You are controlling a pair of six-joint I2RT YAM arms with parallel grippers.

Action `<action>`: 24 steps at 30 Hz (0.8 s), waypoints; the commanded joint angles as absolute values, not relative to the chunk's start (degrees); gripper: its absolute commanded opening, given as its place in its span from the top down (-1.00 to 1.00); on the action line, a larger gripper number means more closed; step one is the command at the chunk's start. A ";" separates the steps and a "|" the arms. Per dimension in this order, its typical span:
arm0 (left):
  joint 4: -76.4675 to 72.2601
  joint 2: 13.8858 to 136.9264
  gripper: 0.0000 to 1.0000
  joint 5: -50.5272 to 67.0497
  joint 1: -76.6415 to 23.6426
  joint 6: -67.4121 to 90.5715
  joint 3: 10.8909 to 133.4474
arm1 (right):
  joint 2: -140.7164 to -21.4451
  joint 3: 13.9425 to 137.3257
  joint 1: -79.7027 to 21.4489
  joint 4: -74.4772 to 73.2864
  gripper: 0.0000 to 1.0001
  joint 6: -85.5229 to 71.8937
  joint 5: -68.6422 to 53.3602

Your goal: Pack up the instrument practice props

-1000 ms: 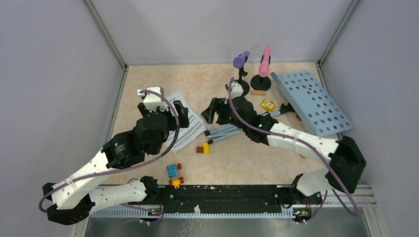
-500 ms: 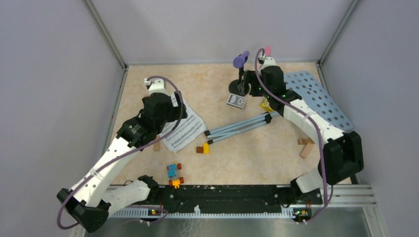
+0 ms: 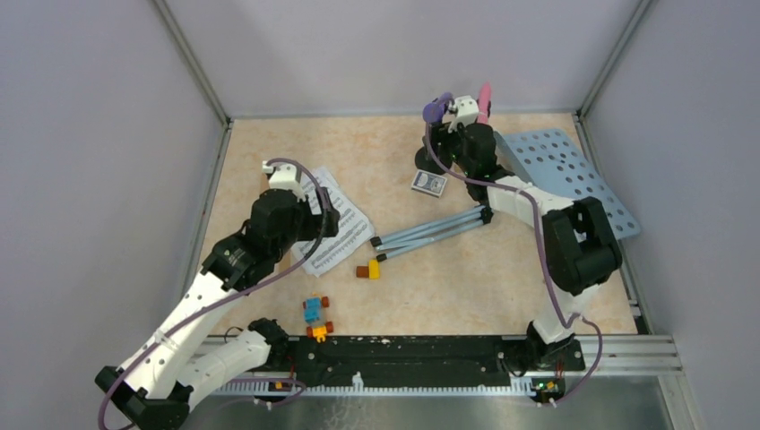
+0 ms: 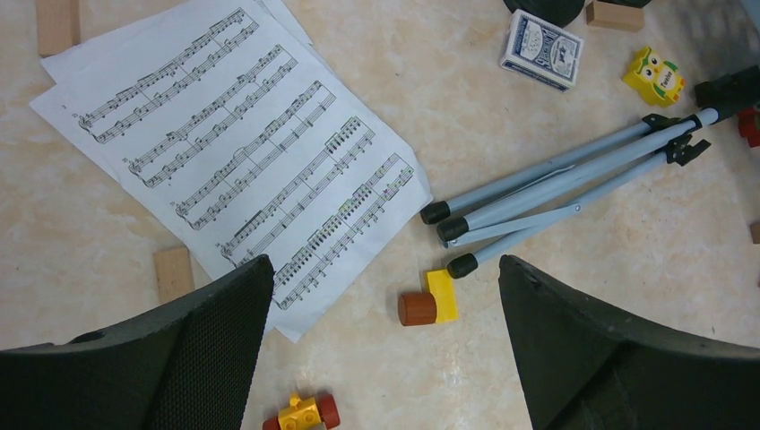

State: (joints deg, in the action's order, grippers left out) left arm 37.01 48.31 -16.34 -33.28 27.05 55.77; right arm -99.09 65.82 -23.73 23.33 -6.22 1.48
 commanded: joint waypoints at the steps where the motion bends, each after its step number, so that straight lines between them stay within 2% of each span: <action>1: 34.70 46.50 -0.97 -16.33 -33.12 26.28 55.03 | -104.31 70.86 -22.90 35.65 -0.41 -2.19 4.31; 16: 34.89 44.02 -0.97 -19.33 -33.08 24.75 52.36 | -118.67 80.37 -21.03 44.90 -0.14 -2.65 7.14; 19: 34.87 43.97 -0.97 -20.01 -33.10 24.20 52.31 | -120.14 81.25 -20.99 45.87 0.04 -2.13 6.62; 24: 34.53 43.60 -0.98 -20.50 -33.07 23.95 51.50 | -119.30 76.98 -21.01 52.86 0.62 -0.96 1.33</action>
